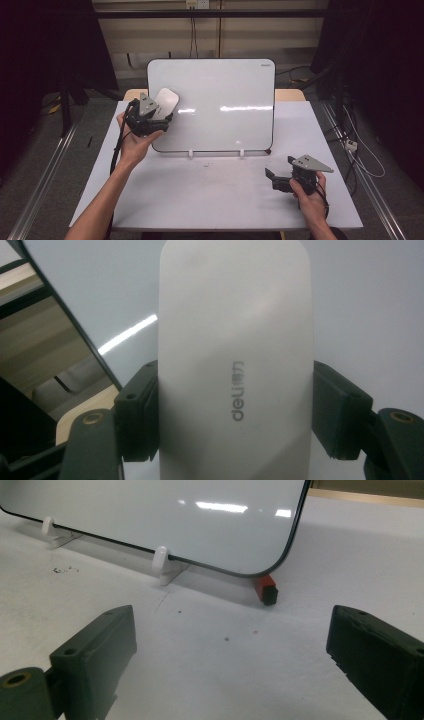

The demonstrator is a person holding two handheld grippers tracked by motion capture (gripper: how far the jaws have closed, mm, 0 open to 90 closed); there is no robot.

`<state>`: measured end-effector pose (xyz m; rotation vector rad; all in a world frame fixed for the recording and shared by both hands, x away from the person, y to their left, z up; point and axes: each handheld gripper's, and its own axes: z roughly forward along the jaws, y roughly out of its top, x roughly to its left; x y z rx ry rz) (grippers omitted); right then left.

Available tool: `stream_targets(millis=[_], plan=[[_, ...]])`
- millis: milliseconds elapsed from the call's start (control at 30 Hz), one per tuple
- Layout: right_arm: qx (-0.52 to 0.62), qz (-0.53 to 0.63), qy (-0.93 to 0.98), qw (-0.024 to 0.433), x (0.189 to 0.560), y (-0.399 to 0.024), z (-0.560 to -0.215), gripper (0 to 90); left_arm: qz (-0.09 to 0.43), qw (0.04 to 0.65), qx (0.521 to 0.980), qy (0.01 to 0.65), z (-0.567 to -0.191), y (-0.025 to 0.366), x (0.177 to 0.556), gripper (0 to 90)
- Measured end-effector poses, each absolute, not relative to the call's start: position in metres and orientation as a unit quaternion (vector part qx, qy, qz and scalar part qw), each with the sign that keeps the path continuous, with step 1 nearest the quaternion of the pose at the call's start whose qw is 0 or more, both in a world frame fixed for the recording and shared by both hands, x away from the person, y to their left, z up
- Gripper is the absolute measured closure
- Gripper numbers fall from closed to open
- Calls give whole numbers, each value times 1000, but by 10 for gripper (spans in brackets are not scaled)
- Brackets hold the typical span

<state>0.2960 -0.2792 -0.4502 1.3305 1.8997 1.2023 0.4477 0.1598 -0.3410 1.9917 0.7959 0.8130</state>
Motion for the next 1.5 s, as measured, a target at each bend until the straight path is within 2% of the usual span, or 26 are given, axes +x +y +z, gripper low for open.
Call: stream_targets(millis=[367, 733, 1033, 1100, 1167, 1500], plan=[[494, 444, 701, 260, 295, -280, -451, 58, 326, 443, 763, 339, -328, 187, 434, 312], [492, 445, 702, 260, 293, -280, -450, 57, 341, 442, 756, 342, -326, 199, 414, 312], [495, 442, 701, 260, 296, -278, -450, 57, 325, 444, 755, 356, -334, 210, 402, 312], [495, 443, 700, 262, 296, -279, -450, 57, 309, 446, 757, 366, -340, 212, 402, 312], [496, 442, 701, 260, 296, -279, -450, 57, 325, 426, 764, 361, -345, 210, 400, 312], [493, 446, 700, 262, 293, -282, -450, 57, 323, 400, 786, 342, -363, 191, 399, 312]])
